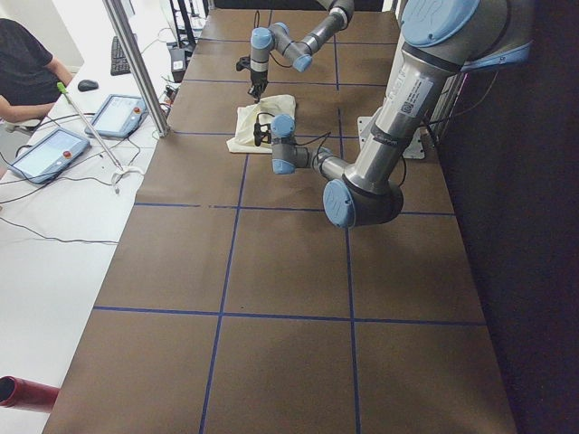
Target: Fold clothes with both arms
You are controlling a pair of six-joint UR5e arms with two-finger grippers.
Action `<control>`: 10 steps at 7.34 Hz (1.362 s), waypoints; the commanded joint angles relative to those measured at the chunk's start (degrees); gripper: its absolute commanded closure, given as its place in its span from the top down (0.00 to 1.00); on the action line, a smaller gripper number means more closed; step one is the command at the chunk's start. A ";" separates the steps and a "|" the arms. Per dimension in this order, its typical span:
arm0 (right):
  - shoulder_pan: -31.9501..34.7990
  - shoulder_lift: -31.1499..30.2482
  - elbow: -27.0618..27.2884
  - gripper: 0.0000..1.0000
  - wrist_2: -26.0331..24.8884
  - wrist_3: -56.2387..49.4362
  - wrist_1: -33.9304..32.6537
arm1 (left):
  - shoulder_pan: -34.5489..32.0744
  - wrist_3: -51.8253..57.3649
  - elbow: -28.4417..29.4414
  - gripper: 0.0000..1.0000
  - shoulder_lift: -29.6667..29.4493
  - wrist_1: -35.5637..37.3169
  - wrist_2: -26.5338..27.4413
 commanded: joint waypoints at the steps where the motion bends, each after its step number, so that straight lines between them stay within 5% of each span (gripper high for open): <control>1: 0.00 0.00 0.00 0.00 0.00 0.06 0.43 | 0.29 2.77 3.51 0.00 1.24 -11.92 -8.52; 3: 0.00 0.00 0.00 0.00 0.00 0.07 0.44 | -0.23 1.72 3.18 0.00 1.41 -13.62 -11.49; 4: 0.00 -0.17 0.00 0.67 -0.26 -0.37 0.79 | -0.84 -3.07 2.66 0.00 0.37 -12.94 -11.07; 5: 0.70 -0.09 0.00 1.00 -0.53 -1.24 0.88 | -2.94 -6.34 1.96 0.00 -0.69 -11.97 -10.63; 8: 7.35 0.18 2.53 1.00 7.60 -6.26 0.62 | -2.78 -6.64 0.37 0.00 -8.59 8.73 -1.16; 10: 8.09 -0.61 4.04 1.00 9.31 -6.26 0.61 | -0.69 -6.55 0.11 0.00 -7.82 11.48 3.60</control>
